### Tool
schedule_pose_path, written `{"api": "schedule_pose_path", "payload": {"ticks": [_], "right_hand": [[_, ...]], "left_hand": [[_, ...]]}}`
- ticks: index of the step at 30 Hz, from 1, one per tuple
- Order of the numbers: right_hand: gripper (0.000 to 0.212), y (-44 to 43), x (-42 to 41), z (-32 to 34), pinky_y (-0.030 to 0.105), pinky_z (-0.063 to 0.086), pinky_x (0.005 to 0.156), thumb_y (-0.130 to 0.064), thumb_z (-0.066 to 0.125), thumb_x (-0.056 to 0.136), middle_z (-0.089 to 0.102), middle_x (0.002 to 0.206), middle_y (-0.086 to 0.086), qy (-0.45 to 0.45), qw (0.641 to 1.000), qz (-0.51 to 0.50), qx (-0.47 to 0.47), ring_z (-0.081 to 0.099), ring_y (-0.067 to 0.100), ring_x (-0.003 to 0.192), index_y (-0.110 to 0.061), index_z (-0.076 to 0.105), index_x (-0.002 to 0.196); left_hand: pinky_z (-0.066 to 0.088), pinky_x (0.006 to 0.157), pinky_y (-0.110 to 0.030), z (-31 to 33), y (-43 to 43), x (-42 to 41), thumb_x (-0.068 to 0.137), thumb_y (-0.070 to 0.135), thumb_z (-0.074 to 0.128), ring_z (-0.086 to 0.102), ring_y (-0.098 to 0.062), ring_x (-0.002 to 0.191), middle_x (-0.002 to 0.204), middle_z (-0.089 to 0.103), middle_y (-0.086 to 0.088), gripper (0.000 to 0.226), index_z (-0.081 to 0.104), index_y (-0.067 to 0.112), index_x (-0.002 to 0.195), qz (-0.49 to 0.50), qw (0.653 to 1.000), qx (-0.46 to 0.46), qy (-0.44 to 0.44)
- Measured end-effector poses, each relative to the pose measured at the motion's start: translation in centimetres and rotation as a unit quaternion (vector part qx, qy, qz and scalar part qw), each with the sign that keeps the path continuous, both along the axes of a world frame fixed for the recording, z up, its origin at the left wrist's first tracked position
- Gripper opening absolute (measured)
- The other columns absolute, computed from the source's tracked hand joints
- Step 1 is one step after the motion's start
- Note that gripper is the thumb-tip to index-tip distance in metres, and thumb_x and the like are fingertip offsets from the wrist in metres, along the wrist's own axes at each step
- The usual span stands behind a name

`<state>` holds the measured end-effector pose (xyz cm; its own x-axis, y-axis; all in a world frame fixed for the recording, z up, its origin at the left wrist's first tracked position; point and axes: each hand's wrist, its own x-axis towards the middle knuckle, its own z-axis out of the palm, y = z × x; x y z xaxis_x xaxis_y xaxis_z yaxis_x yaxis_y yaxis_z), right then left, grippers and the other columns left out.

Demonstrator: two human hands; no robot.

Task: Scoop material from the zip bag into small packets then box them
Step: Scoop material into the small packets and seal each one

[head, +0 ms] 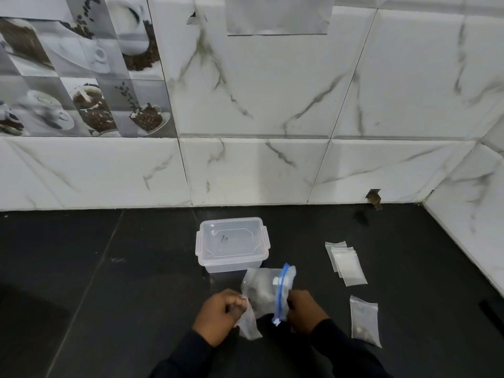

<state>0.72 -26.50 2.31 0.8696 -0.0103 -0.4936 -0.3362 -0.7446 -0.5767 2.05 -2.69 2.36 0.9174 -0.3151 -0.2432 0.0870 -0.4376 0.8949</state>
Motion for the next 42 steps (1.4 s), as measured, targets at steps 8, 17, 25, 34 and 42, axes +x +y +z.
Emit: {"api": "schedule_pose_path", "payload": {"ticks": [8, 17, 25, 34, 42], "right_hand": [[0.027, -0.2, 0.2, 0.2, 0.031, 0.042, 0.053, -0.013, 0.053, 0.091, 0.053, 0.058, 0.005, -0.068, 0.986, -0.104, 0.111, 0.049, 0.01, 0.045, -0.006, 0.057, 0.065], [0.018, 0.6, 1.8, 1.9, 0.036, 0.042, 0.097, -0.038, 0.067, 0.081, 0.049, 0.112, -0.013, -0.14, 0.985, -0.002, -0.1, 0.039, 0.009, 0.108, -0.024, 0.075, 0.091], [0.021, -1.1, 0.9, 2.5, 0.008, 0.043, 0.072, -0.02, 0.076, 0.079, 0.063, 0.113, 0.0, -0.113, 0.972, -0.194, 0.069, 0.06, 0.004, 0.091, -0.012, 0.072, 0.099], [0.01, -1.4, -1.3, 9.8, 0.008, 0.044, 0.072, -0.01, 0.078, 0.079, 0.068, 0.114, -0.006, -0.239, 0.94, -0.2, 0.143, 0.063, -0.002, 0.093, -0.009, 0.076, 0.069], [0.024, 3.6, -4.6, 11.5, 0.035, 0.041, 0.1, -0.048, 0.064, 0.076, 0.057, 0.126, -0.019, -0.425, 0.902, -0.07, 0.026, 0.04, 0.007, 0.129, -0.026, 0.072, 0.069]], "left_hand": [[0.054, 0.069, -0.022, 0.0, 1.4, 0.5, 0.086, 0.016, 0.066, 0.066, -0.003, 0.079, 0.094, 0.07, 0.01, 0.014, 0.076, 0.02, 0.076, 0.014, 0.999, 0.048, -0.014], [0.056, 0.075, -0.027, -0.8, 0.9, -2.4, 0.08, 0.008, 0.068, 0.066, -0.01, 0.079, 0.087, 0.07, -0.001, 0.024, 0.069, 0.03, 0.071, 0.076, 0.992, 0.103, 0.016], [0.052, 0.078, -0.014, 2.0, 1.8, -2.6, 0.076, 0.007, 0.077, 0.065, 0.002, 0.085, 0.087, 0.067, 0.018, 0.019, 0.075, 0.027, 0.074, 0.075, 0.986, 0.097, -0.116], [0.047, 0.083, -0.01, 7.2, -0.2, -1.0, 0.082, 0.012, 0.064, 0.062, 0.004, 0.092, 0.099, 0.065, 0.02, 0.019, 0.077, 0.023, 0.091, -0.011, 0.976, 0.143, -0.165], [0.045, 0.068, -0.015, 9.8, -2.4, 0.6, 0.075, 0.01, 0.065, 0.06, -0.005, 0.084, 0.091, 0.066, 0.012, 0.017, 0.073, 0.023, 0.084, 0.005, 0.984, 0.166, -0.068]]}}
